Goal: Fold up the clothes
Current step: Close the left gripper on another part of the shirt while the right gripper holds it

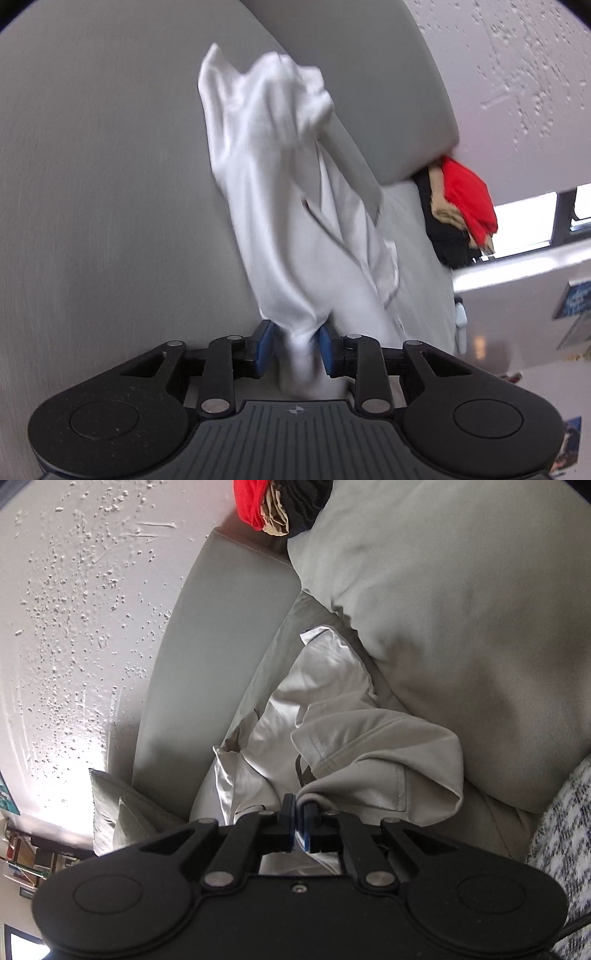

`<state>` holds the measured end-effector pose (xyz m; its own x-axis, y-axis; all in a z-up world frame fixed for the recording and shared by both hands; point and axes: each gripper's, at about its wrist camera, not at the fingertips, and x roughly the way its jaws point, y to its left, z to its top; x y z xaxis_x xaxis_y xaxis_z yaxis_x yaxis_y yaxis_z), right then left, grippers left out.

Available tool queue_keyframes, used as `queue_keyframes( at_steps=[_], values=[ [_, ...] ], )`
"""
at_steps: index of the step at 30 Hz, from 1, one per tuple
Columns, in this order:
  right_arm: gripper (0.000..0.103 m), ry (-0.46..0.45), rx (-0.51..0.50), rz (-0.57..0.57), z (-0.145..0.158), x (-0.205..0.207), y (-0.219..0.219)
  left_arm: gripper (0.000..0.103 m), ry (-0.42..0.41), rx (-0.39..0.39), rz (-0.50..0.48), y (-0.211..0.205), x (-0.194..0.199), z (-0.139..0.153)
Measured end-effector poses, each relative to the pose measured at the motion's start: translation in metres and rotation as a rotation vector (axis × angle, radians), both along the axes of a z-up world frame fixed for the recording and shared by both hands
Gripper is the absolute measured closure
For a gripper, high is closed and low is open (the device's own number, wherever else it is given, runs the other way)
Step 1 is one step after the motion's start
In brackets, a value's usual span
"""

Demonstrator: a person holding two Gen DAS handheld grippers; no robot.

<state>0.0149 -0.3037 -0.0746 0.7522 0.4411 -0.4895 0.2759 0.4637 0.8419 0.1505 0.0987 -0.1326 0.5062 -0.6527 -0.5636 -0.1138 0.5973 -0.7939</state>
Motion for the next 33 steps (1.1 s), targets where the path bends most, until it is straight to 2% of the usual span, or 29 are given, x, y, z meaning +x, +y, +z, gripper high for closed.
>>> queue_keyframes(
  at_steps=[4,7,10,12,15,17,22,26,29,33],
  values=[
    [0.099,-0.01,-0.059,-0.065,0.004,-0.001,-0.006,0.073,-0.042,0.077,0.037,0.006,0.004,0.013],
    [0.1,-0.05,-0.168,-0.203,0.019,-0.003,-0.023,0.068,-0.085,0.122,0.031,0.009,0.0,0.023],
    [0.1,-0.006,-0.241,-0.292,0.022,0.014,-0.04,0.068,-0.094,0.131,0.058,0.024,-0.007,0.025],
    [0.1,0.023,-0.287,-0.349,0.023,0.026,-0.052,0.068,-0.075,0.111,0.085,0.029,-0.004,0.021],
    [0.1,0.082,-0.261,-0.358,0.013,0.043,-0.063,0.068,-0.042,0.05,0.098,0.031,0.002,0.011],
    [0.1,0.105,-0.267,-0.324,0.007,0.049,-0.062,0.068,-0.038,0.015,0.092,0.028,0.008,0.004],
    [0.099,0.134,-0.27,-0.283,-0.007,0.055,-0.062,0.067,-0.034,-0.053,0.153,0.028,0.02,-0.01],
    [0.099,0.131,-0.258,-0.281,-0.008,0.057,-0.063,0.066,-0.043,0.013,0.101,0.011,0.034,-0.009],
    [0.099,0.125,-0.252,-0.274,-0.01,0.06,-0.064,0.065,-0.037,0.034,0.087,0.004,0.044,-0.009],
    [0.098,0.116,-0.239,-0.269,-0.012,0.061,-0.064,0.066,-0.036,0.012,0.088,0.006,0.049,-0.013]
  ],
)
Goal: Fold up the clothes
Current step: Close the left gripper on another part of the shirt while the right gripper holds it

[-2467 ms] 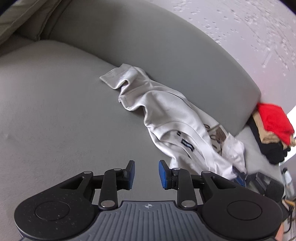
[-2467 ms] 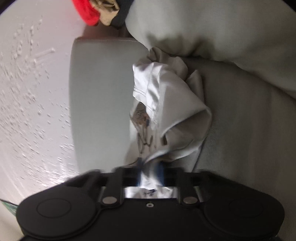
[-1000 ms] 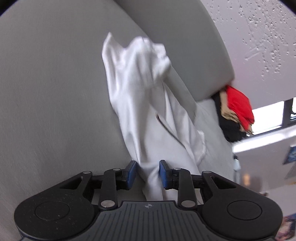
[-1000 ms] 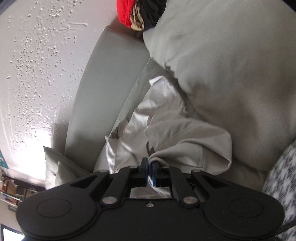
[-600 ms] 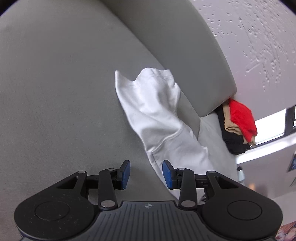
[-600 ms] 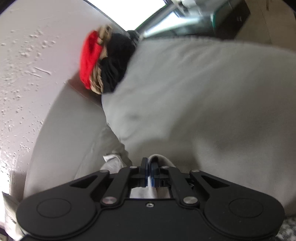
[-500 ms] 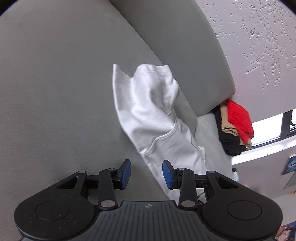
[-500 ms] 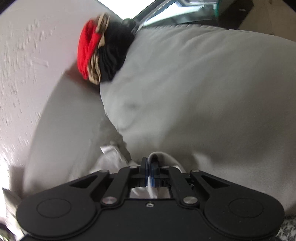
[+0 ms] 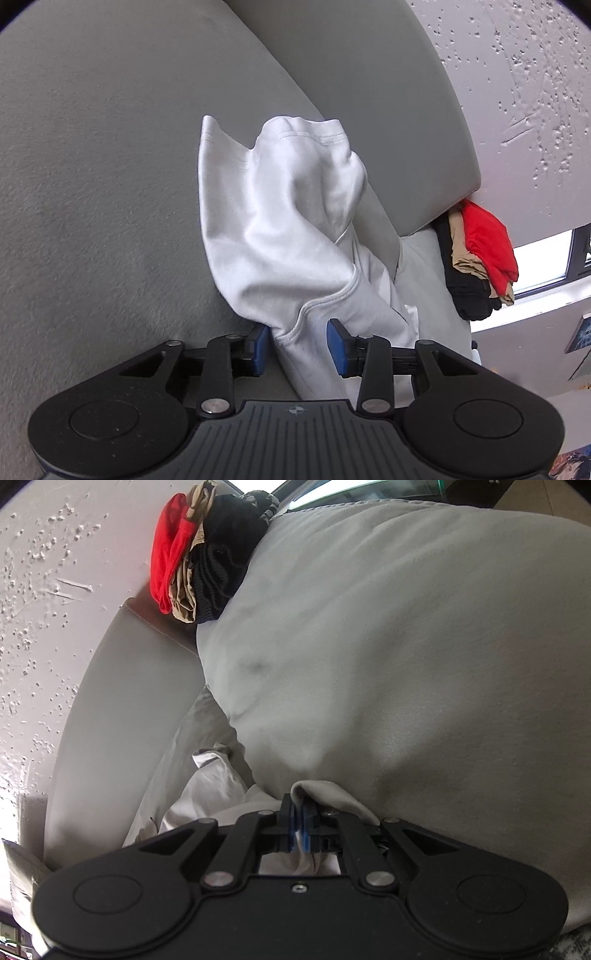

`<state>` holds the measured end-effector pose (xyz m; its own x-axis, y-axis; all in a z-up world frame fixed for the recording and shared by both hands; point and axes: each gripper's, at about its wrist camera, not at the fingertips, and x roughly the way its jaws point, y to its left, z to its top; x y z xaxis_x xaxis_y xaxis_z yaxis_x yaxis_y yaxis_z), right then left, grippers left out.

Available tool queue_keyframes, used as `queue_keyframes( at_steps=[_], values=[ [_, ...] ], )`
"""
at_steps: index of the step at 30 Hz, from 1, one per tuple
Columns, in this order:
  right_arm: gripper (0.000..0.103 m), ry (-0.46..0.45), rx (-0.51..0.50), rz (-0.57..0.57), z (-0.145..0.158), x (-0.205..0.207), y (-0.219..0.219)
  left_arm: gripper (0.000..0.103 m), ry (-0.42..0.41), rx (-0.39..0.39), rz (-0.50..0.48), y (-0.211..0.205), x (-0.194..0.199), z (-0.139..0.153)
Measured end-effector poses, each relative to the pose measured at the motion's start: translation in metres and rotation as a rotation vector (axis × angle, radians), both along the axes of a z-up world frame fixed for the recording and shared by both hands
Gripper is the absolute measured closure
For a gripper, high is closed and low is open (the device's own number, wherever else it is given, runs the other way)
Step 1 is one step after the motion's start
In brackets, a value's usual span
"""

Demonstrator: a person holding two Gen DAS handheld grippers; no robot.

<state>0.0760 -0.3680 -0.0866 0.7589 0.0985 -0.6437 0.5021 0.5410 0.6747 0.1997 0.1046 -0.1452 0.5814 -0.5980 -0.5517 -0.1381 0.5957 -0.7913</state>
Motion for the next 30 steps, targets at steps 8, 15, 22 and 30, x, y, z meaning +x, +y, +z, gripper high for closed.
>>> queue_keyframes(
  at_steps=[8,15,22,30],
  values=[
    [0.098,-0.028,0.03,0.002,-0.002,-0.005,-0.005,0.098,0.012,0.047,0.045,0.006,-0.012,0.007],
    [0.1,-0.103,-0.045,0.057,0.024,-0.013,0.007,0.101,-0.146,0.105,0.078,0.019,-0.045,0.07],
    [0.1,-0.18,0.058,0.206,0.075,-0.055,0.021,0.101,-0.231,0.137,0.099,0.086,-0.122,0.138],
    [0.099,0.037,0.156,0.321,0.025,-0.076,0.049,0.1,-0.039,0.312,0.025,0.083,-0.153,0.092]
  ],
)
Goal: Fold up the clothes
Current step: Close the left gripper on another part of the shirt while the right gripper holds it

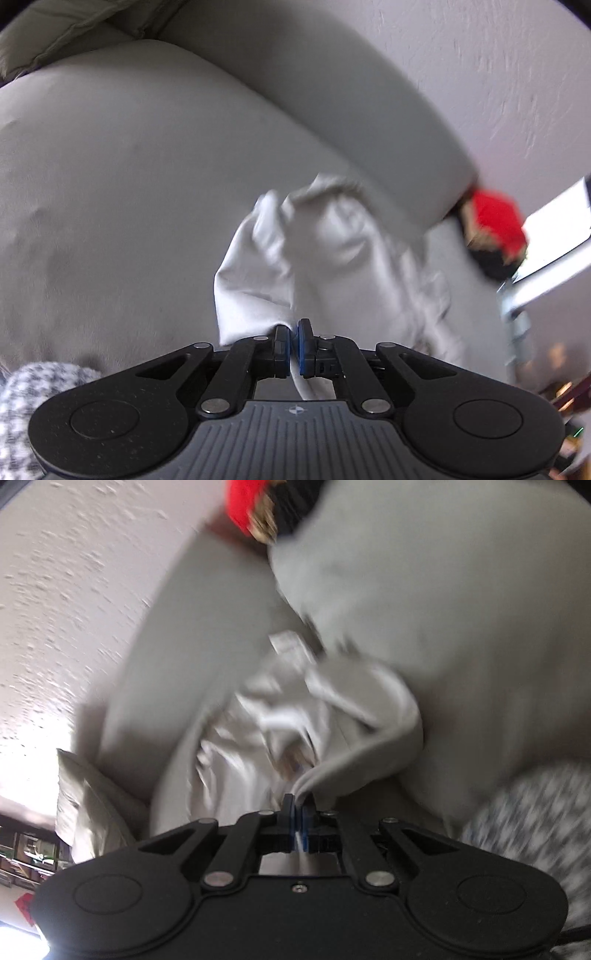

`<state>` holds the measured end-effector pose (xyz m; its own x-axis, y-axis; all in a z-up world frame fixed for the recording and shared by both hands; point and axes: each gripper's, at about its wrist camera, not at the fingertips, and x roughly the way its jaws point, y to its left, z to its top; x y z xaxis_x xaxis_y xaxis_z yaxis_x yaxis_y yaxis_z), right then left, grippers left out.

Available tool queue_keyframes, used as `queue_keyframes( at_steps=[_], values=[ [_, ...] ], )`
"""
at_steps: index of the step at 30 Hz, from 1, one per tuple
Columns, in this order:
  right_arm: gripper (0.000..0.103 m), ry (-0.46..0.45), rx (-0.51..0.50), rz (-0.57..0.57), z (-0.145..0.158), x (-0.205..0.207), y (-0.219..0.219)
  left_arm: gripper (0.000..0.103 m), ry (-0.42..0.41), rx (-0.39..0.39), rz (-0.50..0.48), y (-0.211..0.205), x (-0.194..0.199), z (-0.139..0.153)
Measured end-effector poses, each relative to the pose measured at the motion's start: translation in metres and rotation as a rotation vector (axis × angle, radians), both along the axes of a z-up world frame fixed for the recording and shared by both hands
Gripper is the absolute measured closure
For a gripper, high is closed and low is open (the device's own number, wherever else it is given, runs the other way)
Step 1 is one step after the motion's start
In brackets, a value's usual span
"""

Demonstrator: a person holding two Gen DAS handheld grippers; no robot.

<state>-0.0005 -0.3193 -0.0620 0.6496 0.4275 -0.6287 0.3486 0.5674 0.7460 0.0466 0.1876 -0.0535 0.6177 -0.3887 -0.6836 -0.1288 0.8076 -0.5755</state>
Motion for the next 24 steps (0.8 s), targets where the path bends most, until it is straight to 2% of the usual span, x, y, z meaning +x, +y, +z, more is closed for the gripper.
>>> queue_keyframes(
  at_steps=[2,3,4,5,6,7,10,14,16,18,20,24],
  values=[
    [0.095,0.024,0.029,0.005,-0.014,-0.008,0.008,0.099,0.036,0.014,-0.006,-0.008,-0.002,-0.015],
    [0.095,0.034,0.039,0.008,-0.019,-0.012,0.011,0.092,0.05,-0.004,0.005,-0.009,-0.005,-0.02],
    [0.089,0.033,0.042,0.009,-0.02,-0.016,0.011,0.079,0.062,-0.015,0.016,-0.01,-0.008,-0.023],
    [0.085,0.032,0.046,0.01,-0.021,-0.019,0.011,0.076,0.072,-0.027,0.027,-0.01,-0.012,-0.026],
    [0.075,0.031,0.049,0.011,-0.023,-0.023,0.011,0.075,0.07,-0.042,0.032,-0.01,-0.017,-0.027],
    [0.071,0.029,0.051,0.012,-0.024,-0.027,0.011,0.074,0.065,-0.053,0.031,-0.015,-0.018,-0.028],
    [0.068,-0.005,0.043,0.004,-0.022,-0.03,0.006,0.072,0.041,-0.082,0.024,-0.017,-0.024,-0.029],
    [0.059,-0.05,0.074,-0.029,-0.025,-0.035,-0.005,0.072,0.026,-0.171,0.035,-0.018,-0.021,-0.039],
    [0.054,-0.069,0.095,-0.038,-0.028,-0.034,-0.009,0.072,0.03,-0.244,0.06,-0.016,-0.017,-0.05],
    [0.054,-0.081,0.11,-0.03,-0.03,-0.033,-0.009,0.072,0.037,-0.307,0.089,-0.013,-0.016,-0.056],
    [0.054,-0.088,0.118,-0.011,-0.032,-0.032,-0.008,0.075,0.038,-0.336,0.102,-0.012,-0.016,-0.059],
    [0.059,-0.095,0.14,0.026,-0.034,-0.033,-0.005,0.098,0.038,-0.313,0.081,-0.017,-0.016,-0.059]
  ],
)
